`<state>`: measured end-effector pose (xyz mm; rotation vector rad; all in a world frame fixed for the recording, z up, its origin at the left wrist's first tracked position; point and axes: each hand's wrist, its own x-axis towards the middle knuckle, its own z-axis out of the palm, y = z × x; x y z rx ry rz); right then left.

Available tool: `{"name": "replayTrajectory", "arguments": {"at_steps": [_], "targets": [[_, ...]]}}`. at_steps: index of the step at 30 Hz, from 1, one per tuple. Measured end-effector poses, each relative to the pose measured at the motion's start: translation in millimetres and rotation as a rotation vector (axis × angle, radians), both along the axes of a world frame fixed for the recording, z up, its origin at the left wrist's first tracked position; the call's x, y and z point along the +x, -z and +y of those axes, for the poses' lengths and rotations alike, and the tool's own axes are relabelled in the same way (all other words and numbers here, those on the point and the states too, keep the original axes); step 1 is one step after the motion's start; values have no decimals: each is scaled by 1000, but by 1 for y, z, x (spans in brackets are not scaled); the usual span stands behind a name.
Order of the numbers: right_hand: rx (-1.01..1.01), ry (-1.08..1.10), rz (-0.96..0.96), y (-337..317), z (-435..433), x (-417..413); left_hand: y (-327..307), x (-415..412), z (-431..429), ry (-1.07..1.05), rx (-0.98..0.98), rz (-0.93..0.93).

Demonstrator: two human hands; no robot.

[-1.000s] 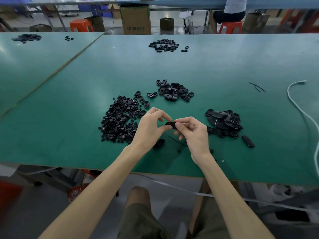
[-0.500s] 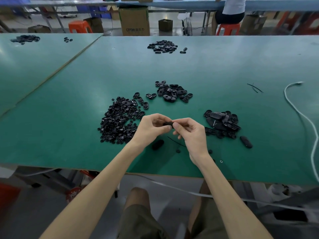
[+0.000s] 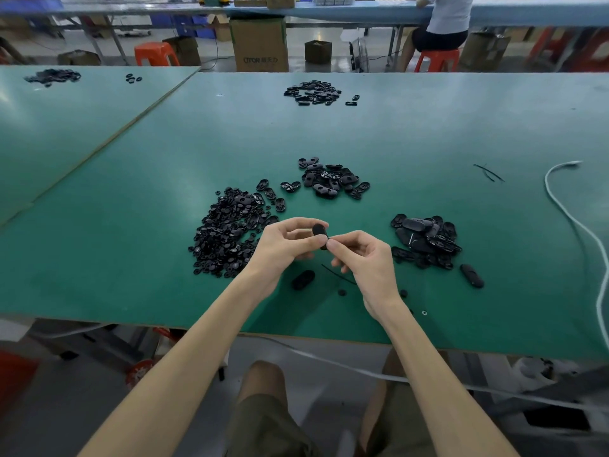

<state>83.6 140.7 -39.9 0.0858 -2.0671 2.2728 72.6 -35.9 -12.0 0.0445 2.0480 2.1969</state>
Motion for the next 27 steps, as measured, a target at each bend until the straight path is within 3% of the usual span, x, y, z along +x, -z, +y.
{"name": "replayTrajectory", "arguments": {"at_steps": [4,11,16,27], "targets": [[23,21,9,0,0,0,-4,0,-1,31,44,14],[-17,41,9,1,0,-2,-8,1,3,127,-52,87],[-22,28,19,0,1,-1,-10,2,5,79,-159,70],[-21,49,12,2,1,-2,-10,5,8,39,-125,74]]}}
